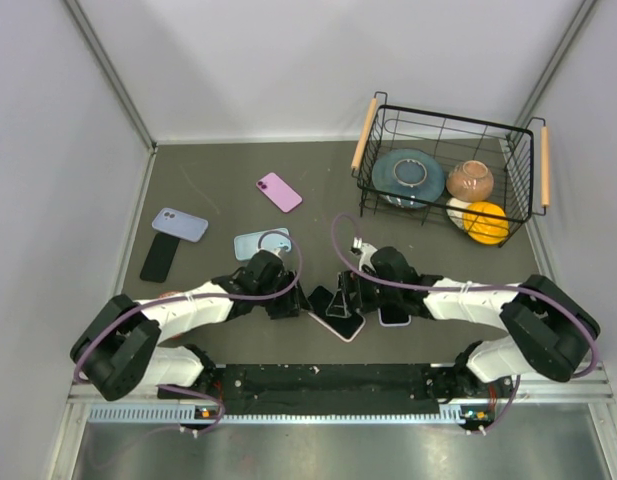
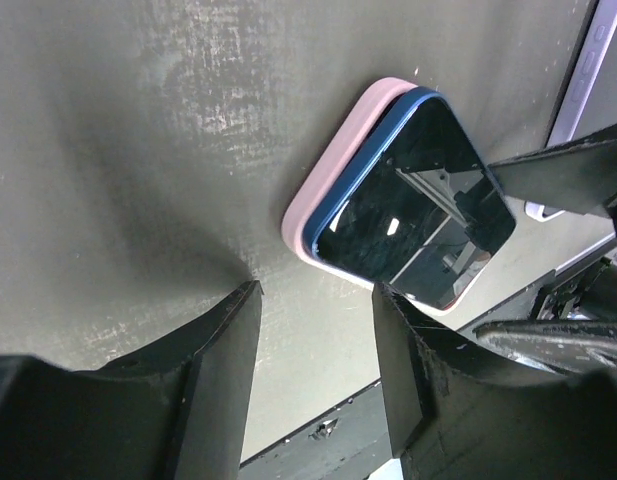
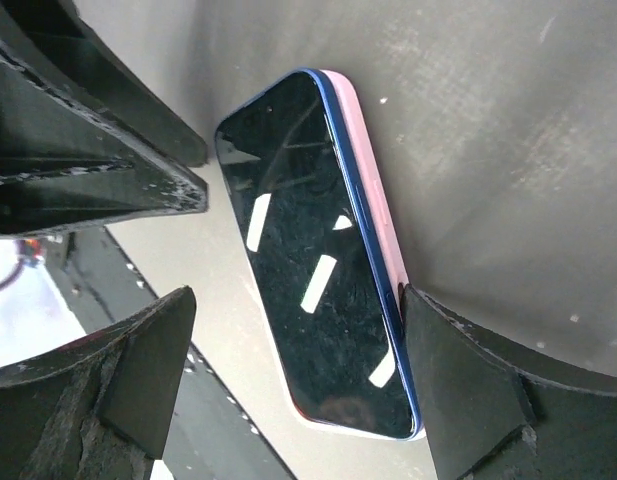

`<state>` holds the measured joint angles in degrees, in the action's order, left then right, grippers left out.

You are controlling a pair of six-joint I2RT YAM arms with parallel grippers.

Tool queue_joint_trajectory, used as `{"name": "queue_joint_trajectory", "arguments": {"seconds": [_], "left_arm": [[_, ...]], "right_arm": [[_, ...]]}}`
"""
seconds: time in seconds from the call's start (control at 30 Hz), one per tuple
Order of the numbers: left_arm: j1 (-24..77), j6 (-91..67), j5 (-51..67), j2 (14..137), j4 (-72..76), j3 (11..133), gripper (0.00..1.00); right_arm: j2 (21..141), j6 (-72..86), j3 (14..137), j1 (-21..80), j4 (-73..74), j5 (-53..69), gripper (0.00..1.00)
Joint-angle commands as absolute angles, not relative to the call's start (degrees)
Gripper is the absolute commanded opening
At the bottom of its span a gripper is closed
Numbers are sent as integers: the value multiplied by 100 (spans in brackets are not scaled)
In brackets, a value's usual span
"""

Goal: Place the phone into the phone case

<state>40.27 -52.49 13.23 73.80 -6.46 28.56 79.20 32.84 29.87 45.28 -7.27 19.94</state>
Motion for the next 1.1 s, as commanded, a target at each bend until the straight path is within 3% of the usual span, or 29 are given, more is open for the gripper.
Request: {"name": "queue_joint_trajectory", "arguments": {"seconds": [0.0, 0.23, 0.4, 0.6, 0.8, 0.97, 1.07], "left_arm": [[4008, -5273, 1362, 7462, -378, 2795, 53], [4017, -5265, 1468, 7576, -316, 2786, 45], [4017, -5230, 1477, 7567, -387, 2725, 30], [4017, -5256, 1748, 7655, -308, 2646, 18], [4008, -5221, 1942, 7664, -202, 2593, 14], [4017, -5177, 2056, 7524, -132, 2496, 14], [4008, -5107, 2109, 7453, -105, 2461, 14]], "right_arm": [[7901, 4262, 2681, 4807, -1740, 2566, 82], [7954, 4693, 2663, 5027, -2066, 2312, 80], [7884, 4816, 2584, 5036, -1573, 1478, 81], [8103, 5071, 2470, 5036, -1714, 1441, 81], [8323, 5088, 2566, 5062, -2090, 1976, 81], [8279, 5624, 2233, 5027, -4028, 2793, 79], [8323, 5748, 2145, 4949, -4429, 3031, 75]]}}
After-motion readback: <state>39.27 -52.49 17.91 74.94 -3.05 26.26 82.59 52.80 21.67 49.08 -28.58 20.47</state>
